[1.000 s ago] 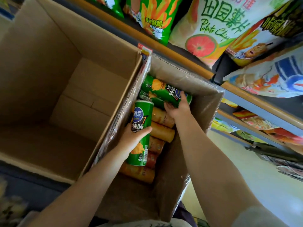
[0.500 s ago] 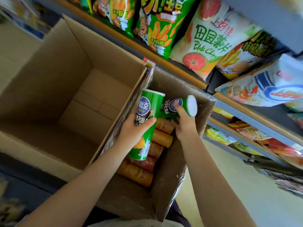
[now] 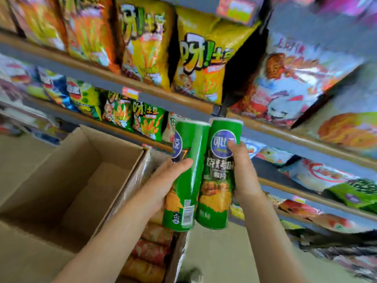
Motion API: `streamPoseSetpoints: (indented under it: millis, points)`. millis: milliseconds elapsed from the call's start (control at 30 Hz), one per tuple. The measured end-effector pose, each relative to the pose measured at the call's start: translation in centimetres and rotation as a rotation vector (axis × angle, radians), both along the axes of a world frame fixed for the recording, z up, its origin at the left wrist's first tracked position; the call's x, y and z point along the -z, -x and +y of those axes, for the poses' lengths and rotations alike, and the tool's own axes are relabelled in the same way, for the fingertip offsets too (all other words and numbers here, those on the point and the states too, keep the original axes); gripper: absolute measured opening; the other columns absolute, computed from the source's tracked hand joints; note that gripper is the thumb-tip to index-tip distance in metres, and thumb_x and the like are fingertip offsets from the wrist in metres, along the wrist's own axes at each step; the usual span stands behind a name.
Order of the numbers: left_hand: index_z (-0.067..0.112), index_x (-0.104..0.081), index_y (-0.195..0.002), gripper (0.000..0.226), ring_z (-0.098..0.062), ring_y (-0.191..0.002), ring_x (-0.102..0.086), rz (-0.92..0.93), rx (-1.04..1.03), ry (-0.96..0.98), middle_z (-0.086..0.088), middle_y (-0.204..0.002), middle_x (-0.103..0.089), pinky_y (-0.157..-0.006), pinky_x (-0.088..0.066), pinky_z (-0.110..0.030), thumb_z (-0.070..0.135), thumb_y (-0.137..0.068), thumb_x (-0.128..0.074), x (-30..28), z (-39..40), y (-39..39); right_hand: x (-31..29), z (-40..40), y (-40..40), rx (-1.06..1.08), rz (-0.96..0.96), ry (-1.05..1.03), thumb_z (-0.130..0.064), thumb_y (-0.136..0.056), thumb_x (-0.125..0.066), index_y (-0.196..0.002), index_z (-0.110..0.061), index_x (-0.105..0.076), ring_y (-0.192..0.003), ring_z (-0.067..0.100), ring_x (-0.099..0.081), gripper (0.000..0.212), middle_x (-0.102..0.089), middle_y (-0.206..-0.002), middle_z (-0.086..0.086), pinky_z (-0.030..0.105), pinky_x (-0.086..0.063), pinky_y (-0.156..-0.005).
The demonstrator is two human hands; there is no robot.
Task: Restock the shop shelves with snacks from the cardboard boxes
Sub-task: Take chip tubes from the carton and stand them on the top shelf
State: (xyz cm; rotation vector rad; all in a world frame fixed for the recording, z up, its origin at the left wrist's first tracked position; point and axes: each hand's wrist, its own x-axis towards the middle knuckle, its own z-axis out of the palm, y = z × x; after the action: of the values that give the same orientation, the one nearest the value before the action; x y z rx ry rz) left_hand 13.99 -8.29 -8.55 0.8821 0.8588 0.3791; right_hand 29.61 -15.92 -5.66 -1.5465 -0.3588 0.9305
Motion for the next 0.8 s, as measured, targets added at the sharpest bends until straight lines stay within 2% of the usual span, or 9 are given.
streamPoseSetpoints:
  millis: [67,167,267,367,467,567,667,733,800]
  points:
    - [0.025,-0.066,-0.101,0.022,-0.013,-0.076,-0.073,-0.035,0.001,-0.096,0.001,-0.088,-0.077,-0.065,-0.056,-0.027,0.03,-0.082,-0.074,-3.9,-1.1,-2.4,-3.8,-2.2,-1.7,-0.022,-0.145,-0.082,-0.053,-0.071,-0.07,-0.118,-0.037,-0.055,-0.097,0.002,-0.068,0.052,-0.069,-0.111,-0.016,0.039,-0.055,-0.092]
    - [0.034,-0.067,-0.103,0.05,-0.015,-0.09,-0.072,-0.12,0.062,-0.269,0.002,-0.101,-0.076,-0.078,-0.054,-0.034,0.035,-0.057,-0.086,-9.2,-2.6,-6.1,-9.3,-5.2,-4.4,0.03,-0.288,-0.188,-0.052,-0.06,-0.071,-0.112,-0.031,-0.057,-0.101,0.017,-0.07,0.057,-0.073,-0.107,-0.004,0.048,-0.055,-0.092]
    - [0.046,-0.07,-0.098,0.045,-0.011,-0.096,-0.072,-0.208,0.118,-0.463,0.012,-0.101,-0.076,-0.083,-0.055,-0.034,0.04,-0.056,-0.083,-15.3,-4.4,-10.2,-14.7,-8.0,-7.5,0.166,-0.475,-0.325,-0.052,-0.064,-0.068,-0.106,-0.037,-0.059,-0.097,0.006,-0.069,0.045,-0.073,-0.099,-0.016,0.034,-0.053,-0.088]
    - [0.048,-0.072,-0.091,0.028,0.01,-0.083,-0.068,-0.346,0.157,-0.676,0.028,-0.086,-0.073,-0.071,-0.053,-0.012,0.026,-0.075,-0.079,-21.5,-6.6,-15.0,-20.0,-10.8,-10.8,0.25,-0.635,-0.445,-0.046,-0.089,-0.064,-0.113,-0.053,-0.051,-0.098,-0.021,-0.057,0.028,-0.062,-0.104,-0.041,0.016,-0.043,-0.091]
    - [0.039,-0.057,-0.1,0.032,0.021,-0.083,-0.061,-0.428,0.145,-0.865,0.04,-0.082,-0.067,-0.074,-0.045,-0.002,0.014,-0.087,-0.072,-27.1,-8.6,-20.0,-24.2,-12.5,-14.9,0.328,-0.795,-0.571,-0.037,-0.098,-0.058,-0.136,-0.035,-0.042,-0.1,-0.021,-0.055,0.041,-0.061,-0.117,-0.03,0.003,-0.04,-0.088]
    - [0.037,-0.058,-0.107,0.037,0.006,-0.102,-0.065,-0.501,0.122,-0.964,0.028,-0.102,-0.071,-0.097,-0.05,-0.023,0.028,-0.078,-0.079,-29.8,-9.5,-25.0,-26.8,-13.5,-18.8,0.361,-0.911,-0.676,-0.018,-0.091,-0.065,-0.145,-0.01,-0.032,-0.103,-0.004,-0.061,0.063,-0.063,-0.126,-0.002,0.015,-0.046,-0.093]
    - [0.031,-0.055,-0.122,0.059,-0.004,-0.113,-0.064,-0.567,0.103,-0.961,0.017,-0.115,-0.071,-0.107,-0.047,-0.039,0.036,-0.07,-0.083,-30.4,-9.5,-29.8,-27.4,-13.4,-23.2,0.393,-1.03,-0.673,-0.002,-0.086,-0.068,-0.146,-0.006,-0.026,-0.112,0.004,-0.059,0.073,-0.057,-0.13,0.006,0.026,-0.048,-0.1]
    - [0.028,-0.051,-0.133,0.081,-0.007,-0.117,-0.062,-0.523,0.068,-0.975,0.014,-0.123,-0.069,-0.108,-0.045,-0.04,0.05,-0.061,-0.082,-30.2,-9.3,-32.5,-27.1,-12.9,-25.9,0.422,-1.051,-0.654,-0.012,-0.083,-0.073,-0.151,-0.008,-0.021,-0.126,0.019,-0.057,0.085,-0.052,-0.14,0.012,0.045,-0.045,-0.109]
    - [0.024,-0.049,-0.136,0.083,-0.009,-0.116,-0.062,-0.445,0.011,-0.986,0.012,-0.124,-0.067,-0.107,-0.045,-0.038,0.051,-0.064,-0.083,-29.9,-9.0,-34.6,-26.6,-12.4,-28.0,0.43,-1.062,-0.607,-0.027,-0.081,-0.078,-0.153,-0.016,-0.021,-0.132,0.026,-0.053,0.092,-0.048,-0.146,0.012,0.053,-0.042,-0.11]
